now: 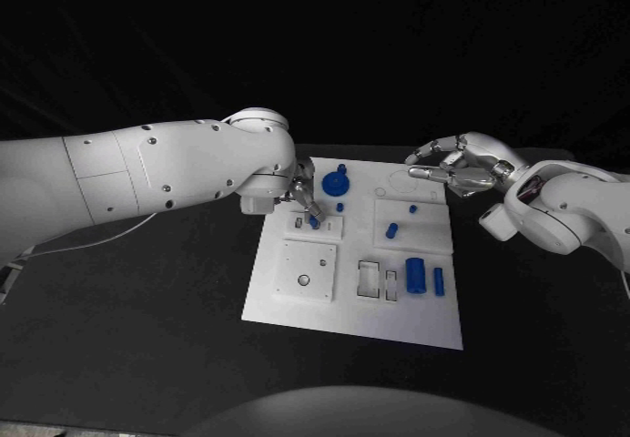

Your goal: Assemble the parts on the task board

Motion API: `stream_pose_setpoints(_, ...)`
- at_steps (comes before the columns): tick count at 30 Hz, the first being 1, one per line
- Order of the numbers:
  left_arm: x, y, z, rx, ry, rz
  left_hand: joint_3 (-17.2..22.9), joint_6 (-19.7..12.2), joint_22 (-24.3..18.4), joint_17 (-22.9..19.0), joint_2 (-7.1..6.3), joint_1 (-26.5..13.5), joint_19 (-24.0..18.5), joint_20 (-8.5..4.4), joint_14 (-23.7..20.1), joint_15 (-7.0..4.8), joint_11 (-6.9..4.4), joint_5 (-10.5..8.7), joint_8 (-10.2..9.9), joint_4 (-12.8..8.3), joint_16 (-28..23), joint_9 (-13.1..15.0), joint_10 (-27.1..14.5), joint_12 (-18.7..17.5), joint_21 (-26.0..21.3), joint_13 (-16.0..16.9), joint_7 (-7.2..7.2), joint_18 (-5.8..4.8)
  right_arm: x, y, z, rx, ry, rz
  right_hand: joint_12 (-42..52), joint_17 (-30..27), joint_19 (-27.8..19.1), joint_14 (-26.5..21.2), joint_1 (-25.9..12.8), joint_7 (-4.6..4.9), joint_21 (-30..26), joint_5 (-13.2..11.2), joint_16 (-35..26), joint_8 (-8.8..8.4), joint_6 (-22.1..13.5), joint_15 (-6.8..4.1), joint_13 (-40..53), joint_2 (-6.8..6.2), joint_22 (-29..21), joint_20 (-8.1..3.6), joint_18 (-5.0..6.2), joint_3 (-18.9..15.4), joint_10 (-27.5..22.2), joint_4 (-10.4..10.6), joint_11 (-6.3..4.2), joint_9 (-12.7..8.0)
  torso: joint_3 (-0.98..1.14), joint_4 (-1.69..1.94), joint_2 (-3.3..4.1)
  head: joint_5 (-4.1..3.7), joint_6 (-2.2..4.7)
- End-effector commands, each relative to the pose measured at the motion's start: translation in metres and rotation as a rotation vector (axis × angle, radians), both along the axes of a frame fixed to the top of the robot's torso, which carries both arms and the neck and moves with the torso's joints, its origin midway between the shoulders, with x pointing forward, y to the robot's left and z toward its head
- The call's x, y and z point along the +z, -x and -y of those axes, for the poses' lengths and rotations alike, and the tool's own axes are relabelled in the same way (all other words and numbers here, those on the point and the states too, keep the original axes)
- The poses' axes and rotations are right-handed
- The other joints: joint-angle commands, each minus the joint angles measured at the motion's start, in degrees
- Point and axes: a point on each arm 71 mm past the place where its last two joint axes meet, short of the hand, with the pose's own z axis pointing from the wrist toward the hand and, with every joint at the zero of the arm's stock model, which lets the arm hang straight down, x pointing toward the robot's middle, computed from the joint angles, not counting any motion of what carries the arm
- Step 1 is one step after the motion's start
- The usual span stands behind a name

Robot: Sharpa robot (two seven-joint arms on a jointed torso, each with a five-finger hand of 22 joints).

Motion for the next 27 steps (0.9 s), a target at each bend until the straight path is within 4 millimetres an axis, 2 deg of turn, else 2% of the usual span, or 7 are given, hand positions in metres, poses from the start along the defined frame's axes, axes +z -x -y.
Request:
stream_pose_setpoints(1, -0.0015, 0.0004, -0.0043, 0.058, -0.052, -0.012, 0.38, -0.21, 6.76, 15.06, 0.31, -0.13, -0.41, 0.17, 5.81, -0.37, -1.52, -0.35, 0.04, 0.01, 0.14, 0.1, 7.3, -0.06, -0.25, 4.28, -0.16, -0.33, -0.0008, 0.0009, -0.0011, 0.018, 0.001, -0.004, -0.07, 15.09, 1.95, 6.08, 0.32, -0.05, -0.14, 0.36, 0.2, -0.05, 0.24, 0.42, 14.95, 0.12, 13.34, 0.28, 0.91, -0.3, 5.96, -0.12, 0.51, -0.08, 0.04, 0.0, 0.02, 0.15, -0.09)
stream_pose_setpoints(7, -0.002, 0.0004, -0.0039, 0.059, -0.046, -0.012, 0.73, -0.32, 6.62, 15.06, 0.2, -0.18, -0.56, 0.19, 5.81, -0.35, -1.49, -0.39, -0.07, 0.02, 0.14, 0.18, 7.3, -0.06, -0.37, 4.28, -0.12, -0.29, -0.0011, 0.0007, -0.0007, 0.017, 0.003, -0.006, -0.07, 15.09, 1.95, 6.08, 0.32, -0.05, -0.14, 0.36, 0.2, -0.05, 0.24, 0.42, 14.95, 0.12, 13.34, 0.28, 0.91, -0.3, 5.96, -0.12, 0.51, -0.08, 0.04, -0.04, 0.03, 0.39, -0.3)
stream_pose_setpoints(27, -0.0053, 0.0002, -0.002, 0.057, -0.036, -0.012, 2.23, -0.66, 6.3, 15.06, -0.38, -0.57, -1.0, 0.31, 5.81, -0.22, -1.35, -1.73, -0.46, 0.14, 0.14, 0.61, 7.3, -0.06, -0.75, 4.28, 0.05, -0.18, -0.0012, 0.0012, 0.0006, 0.015, 0.004, -0.007, -0.07, 15.09, 1.95, 6.08, 0.32, -0.05, -0.14, 0.36, 0.2, -0.05, 0.24, 0.42, 14.95, 0.12, 13.34, 0.28, 0.91, -0.3, 5.96, -0.12, 0.51, -0.08, -0.02, -0.07, 0.05, 0.38, -0.48)
